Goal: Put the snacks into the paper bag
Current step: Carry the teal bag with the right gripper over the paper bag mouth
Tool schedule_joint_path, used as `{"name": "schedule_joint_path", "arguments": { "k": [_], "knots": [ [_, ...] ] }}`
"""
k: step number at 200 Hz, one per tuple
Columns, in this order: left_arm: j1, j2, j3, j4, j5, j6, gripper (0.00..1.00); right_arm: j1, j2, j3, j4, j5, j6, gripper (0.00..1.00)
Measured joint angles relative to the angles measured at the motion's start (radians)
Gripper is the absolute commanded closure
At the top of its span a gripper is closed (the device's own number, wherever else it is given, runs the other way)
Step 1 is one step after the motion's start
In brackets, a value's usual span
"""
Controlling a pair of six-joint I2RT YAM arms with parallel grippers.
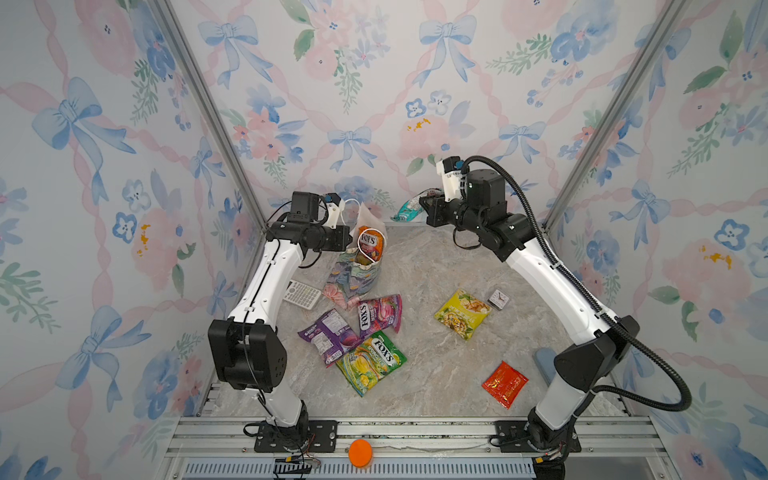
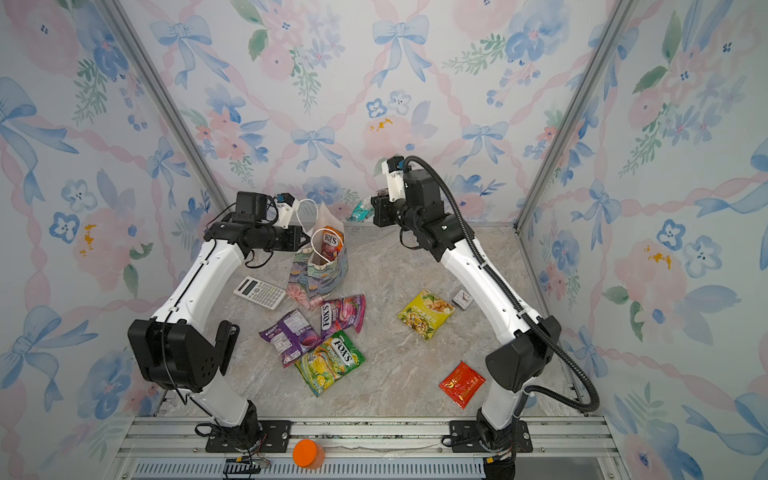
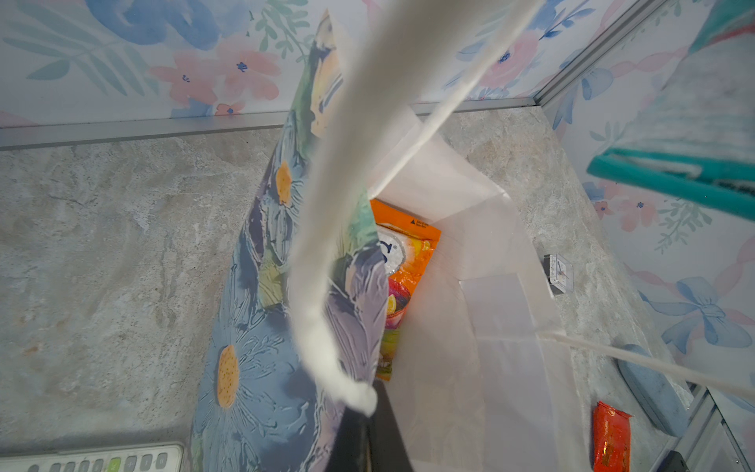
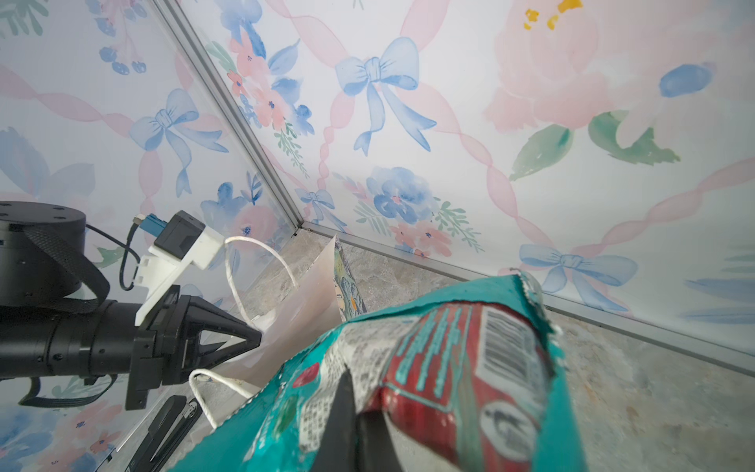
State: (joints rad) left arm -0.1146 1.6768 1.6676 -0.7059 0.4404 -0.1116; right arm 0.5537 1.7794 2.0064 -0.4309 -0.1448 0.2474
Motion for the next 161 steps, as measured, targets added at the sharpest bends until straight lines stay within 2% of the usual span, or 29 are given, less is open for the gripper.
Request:
{"name": "schedule_joint_path", "arguments": {
  "k": [66, 161],
  "knots": [
    [-0.001, 0.0, 0.0, 0.0, 0.003, 0.004, 1.0, 0.076, 0.176, 0.292, -0.106, -0.024, -0.072, 1.0],
    [-0.002, -0.01, 0.0, 0.0, -0.069, 0.015, 1.0, 0.142, 0.224, 0.335, -0.217, -0.049, -0.159, 1.0]
  ]
}}
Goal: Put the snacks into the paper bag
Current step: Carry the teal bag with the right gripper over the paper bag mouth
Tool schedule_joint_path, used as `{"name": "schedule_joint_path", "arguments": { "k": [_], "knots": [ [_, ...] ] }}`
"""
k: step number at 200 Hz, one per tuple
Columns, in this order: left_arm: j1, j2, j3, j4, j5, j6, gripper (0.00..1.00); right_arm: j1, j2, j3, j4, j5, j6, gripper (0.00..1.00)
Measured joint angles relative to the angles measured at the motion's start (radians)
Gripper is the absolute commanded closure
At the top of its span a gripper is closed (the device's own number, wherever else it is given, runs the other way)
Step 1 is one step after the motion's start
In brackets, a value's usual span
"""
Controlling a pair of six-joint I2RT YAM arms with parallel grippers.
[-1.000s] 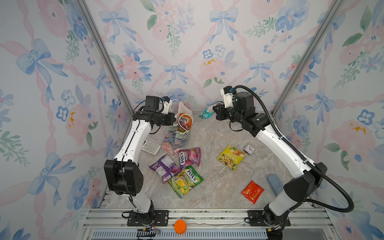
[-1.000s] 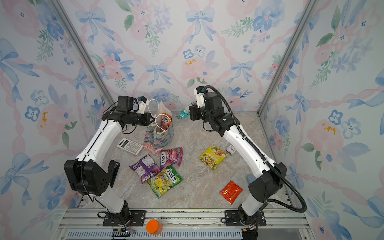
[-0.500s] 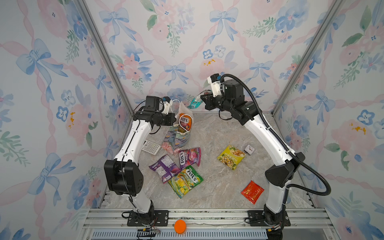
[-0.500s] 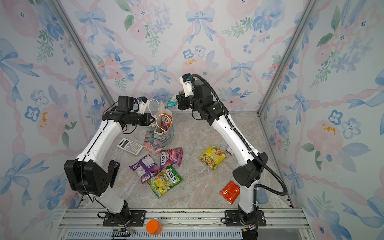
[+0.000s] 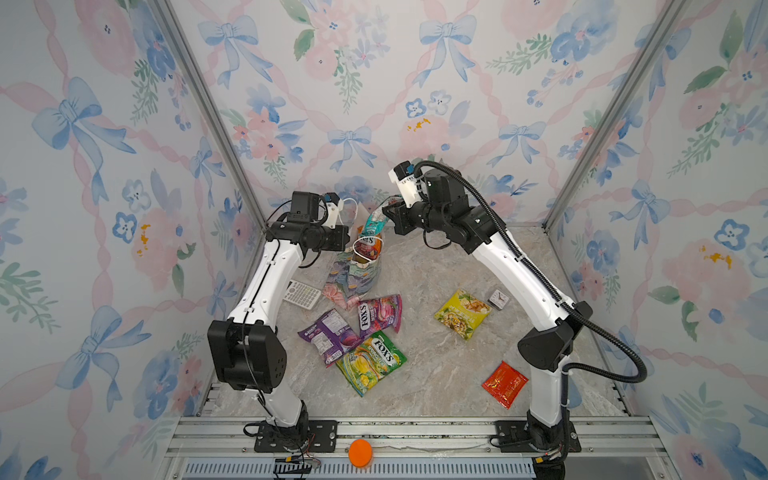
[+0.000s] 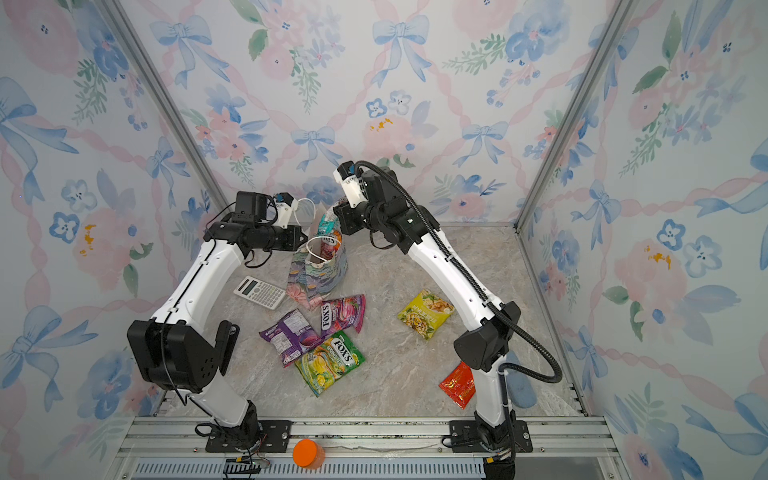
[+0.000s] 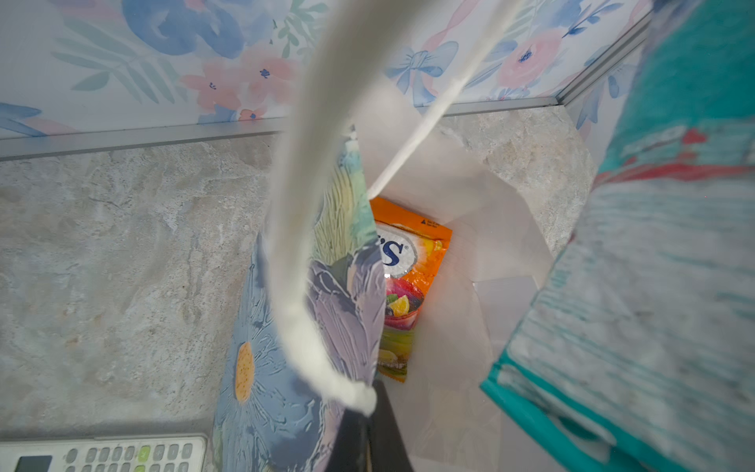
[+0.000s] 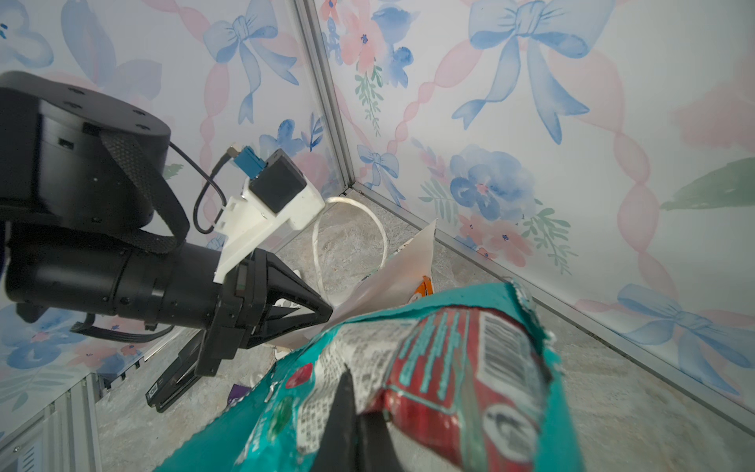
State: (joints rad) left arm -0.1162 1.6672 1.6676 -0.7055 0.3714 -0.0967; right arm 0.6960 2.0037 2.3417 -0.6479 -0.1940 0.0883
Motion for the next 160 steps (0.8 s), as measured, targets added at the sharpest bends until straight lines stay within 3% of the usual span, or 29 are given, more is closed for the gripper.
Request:
{"name": "schedule_joint_path", "arguments": {
  "k": [90, 160],
  "knots": [
    [0.013, -0.014, 0.0, 0.0, -0.14, -0.002, 1.0, 0.005, 0.084, 0.083, -0.098, -0.001, -0.064, 1.0],
    [0.014, -0.014, 0.0, 0.0, -0.138, -0.004, 1.0, 0.031, 0.206, 0.228, -0.106, -0.017, -0.074, 1.0]
  ]
}}
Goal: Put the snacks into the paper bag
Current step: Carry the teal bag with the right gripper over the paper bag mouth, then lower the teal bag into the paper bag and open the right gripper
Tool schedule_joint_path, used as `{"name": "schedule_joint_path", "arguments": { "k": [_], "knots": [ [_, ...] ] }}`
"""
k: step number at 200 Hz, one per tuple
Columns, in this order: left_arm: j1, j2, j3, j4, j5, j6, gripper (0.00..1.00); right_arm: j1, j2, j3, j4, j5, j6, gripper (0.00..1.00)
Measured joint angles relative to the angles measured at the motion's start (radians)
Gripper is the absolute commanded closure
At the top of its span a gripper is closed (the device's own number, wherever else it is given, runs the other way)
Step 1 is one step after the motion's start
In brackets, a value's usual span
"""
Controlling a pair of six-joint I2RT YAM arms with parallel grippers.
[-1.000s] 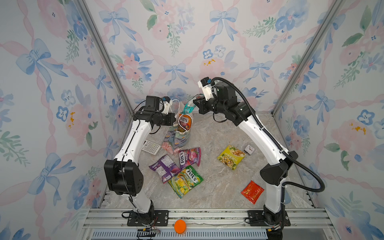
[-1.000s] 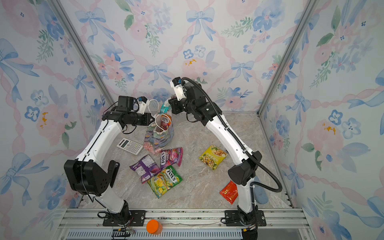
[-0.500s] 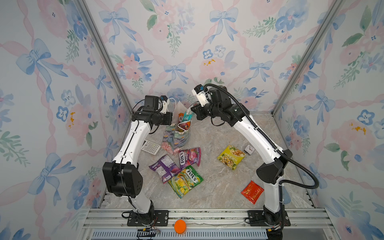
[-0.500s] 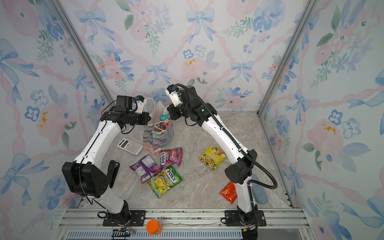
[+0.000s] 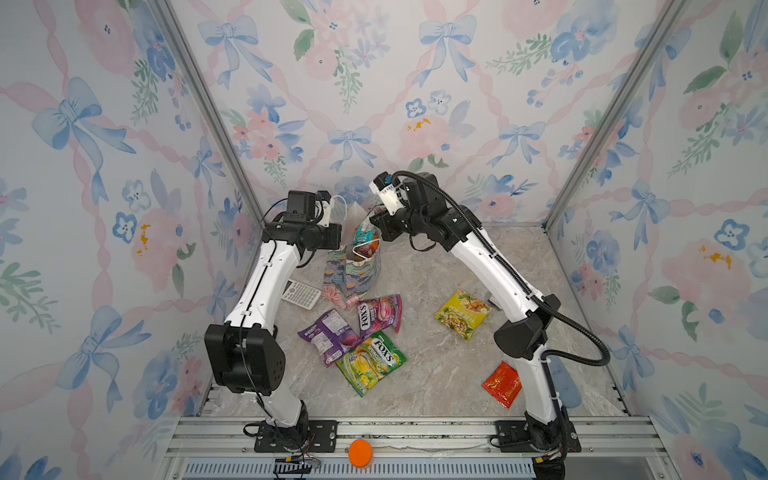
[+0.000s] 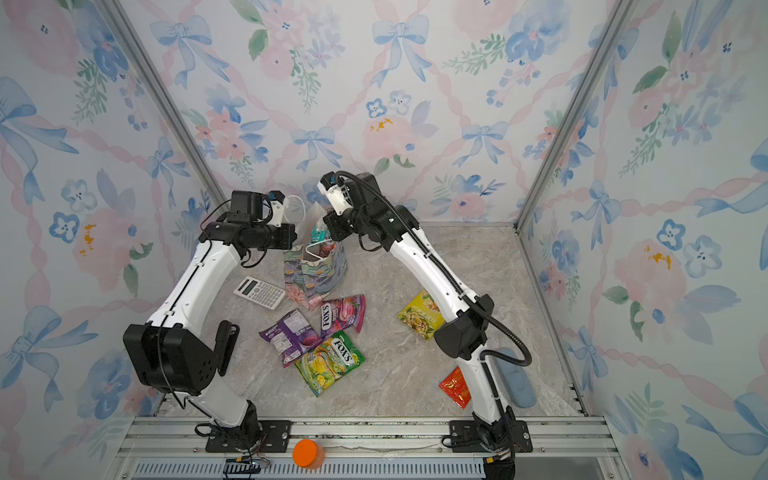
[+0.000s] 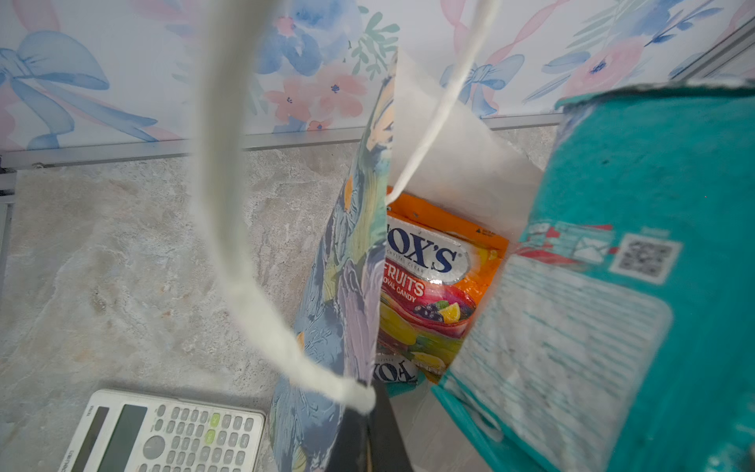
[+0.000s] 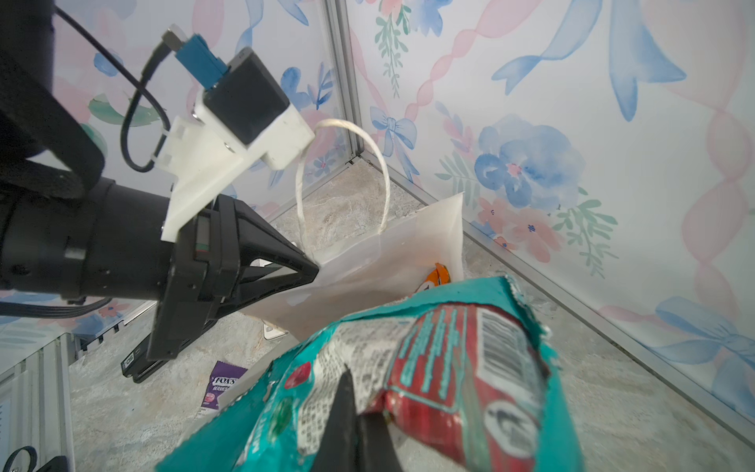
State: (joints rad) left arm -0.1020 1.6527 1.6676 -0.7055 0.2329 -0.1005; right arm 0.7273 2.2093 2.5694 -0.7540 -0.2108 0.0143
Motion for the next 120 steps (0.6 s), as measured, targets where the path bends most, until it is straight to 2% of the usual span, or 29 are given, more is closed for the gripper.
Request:
{"name": "schedule_joint_path", "arguments": {
  "k": [120],
  "knots": [
    [0.014, 0.0, 0.0, 0.0, 0.023, 0.0, 1.0, 0.051, 0.043, 0.017, 0.001, -0.067, -0.005, 1.0]
  ]
}}
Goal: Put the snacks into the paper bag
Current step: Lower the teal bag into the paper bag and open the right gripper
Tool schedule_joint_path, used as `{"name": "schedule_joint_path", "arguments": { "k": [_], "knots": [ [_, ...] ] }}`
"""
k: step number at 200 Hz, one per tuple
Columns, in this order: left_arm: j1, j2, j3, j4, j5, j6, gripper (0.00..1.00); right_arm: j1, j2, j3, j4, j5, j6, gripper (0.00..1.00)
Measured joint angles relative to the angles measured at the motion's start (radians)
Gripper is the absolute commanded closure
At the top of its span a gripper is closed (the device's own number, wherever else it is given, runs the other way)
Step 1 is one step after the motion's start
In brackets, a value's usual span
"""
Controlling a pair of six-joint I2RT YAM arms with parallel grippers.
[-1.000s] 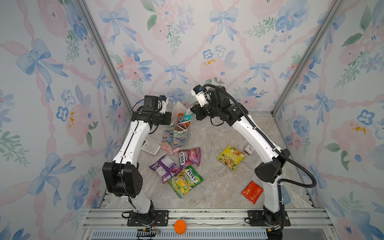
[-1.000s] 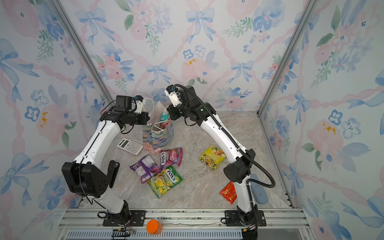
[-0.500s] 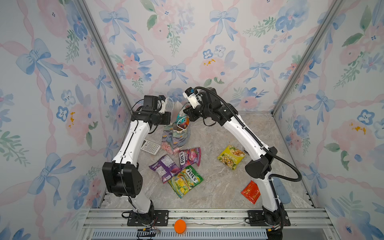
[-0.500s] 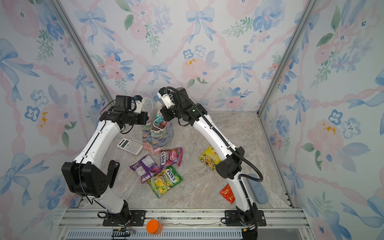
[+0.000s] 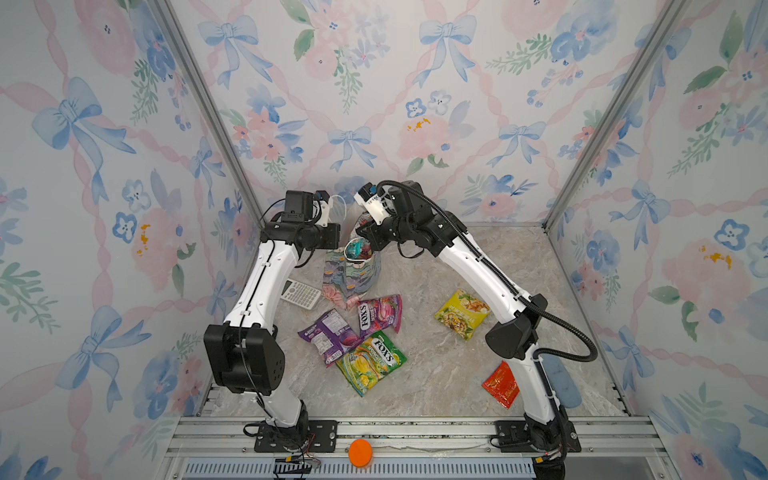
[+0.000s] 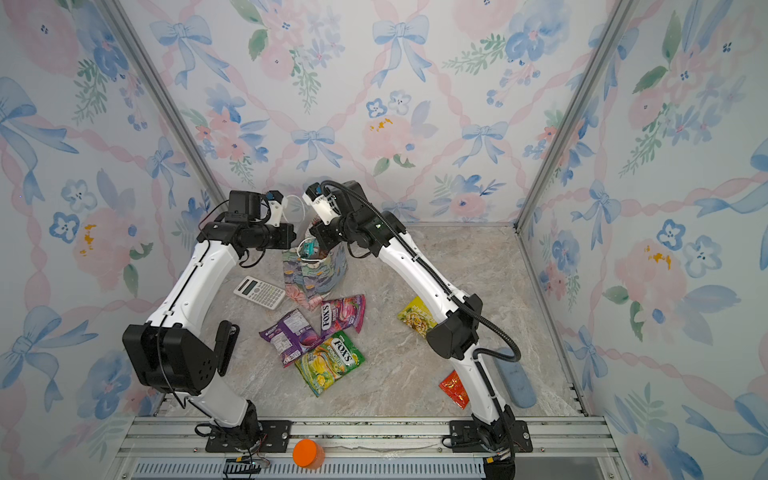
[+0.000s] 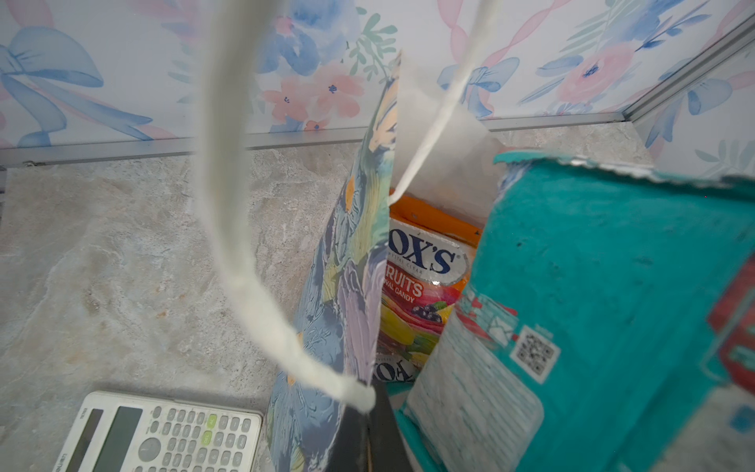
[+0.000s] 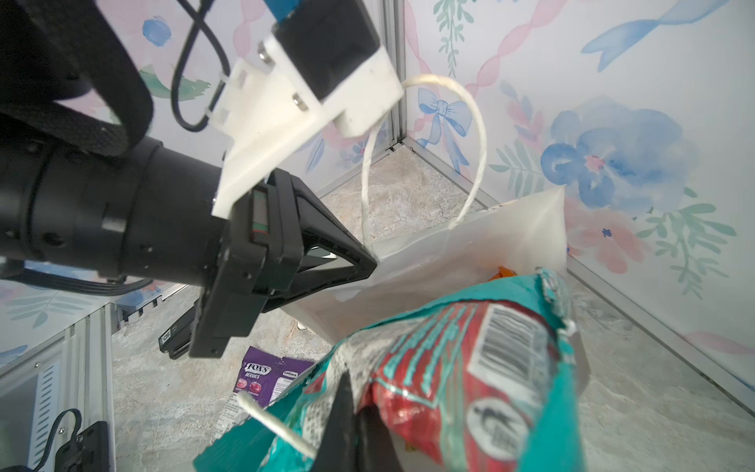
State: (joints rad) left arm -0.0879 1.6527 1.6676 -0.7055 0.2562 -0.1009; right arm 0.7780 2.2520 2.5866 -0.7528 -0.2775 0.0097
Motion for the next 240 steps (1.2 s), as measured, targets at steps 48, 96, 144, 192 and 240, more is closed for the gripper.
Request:
{"name": "schedule_joint_path", "arguments": {
  "k": [48, 96, 144, 192, 240],
  "knots": [
    [0.014, 0.0, 0.0, 0.0, 0.007, 0.0, 1.0, 0.024, 0.001, 0.0, 0.0, -0.008, -0.019, 1.0],
    [0.019, 0.0, 0.0, 0.0, 0.014, 0.0, 1.0, 0.026, 0.019, 0.0, 0.001, -0.014, -0.019, 1.0],
    [0.019, 0.0, 0.0, 0.0, 0.021, 0.0, 1.0, 0.025, 0.041, 0.0, 0.001, 0.018, -0.013, 1.0],
    [0.019, 0.0, 0.0, 0.0, 0.021, 0.0, 1.0, 0.021, 0.045, 0.0, 0.02, 0.065, 0.02, 1.0],
    [0.021, 0.0, 0.0, 0.0, 0.021, 0.0, 1.0, 0.006, 0.08, 0.005, 0.084, 0.073, 0.075, 1.0]
  ]
}}
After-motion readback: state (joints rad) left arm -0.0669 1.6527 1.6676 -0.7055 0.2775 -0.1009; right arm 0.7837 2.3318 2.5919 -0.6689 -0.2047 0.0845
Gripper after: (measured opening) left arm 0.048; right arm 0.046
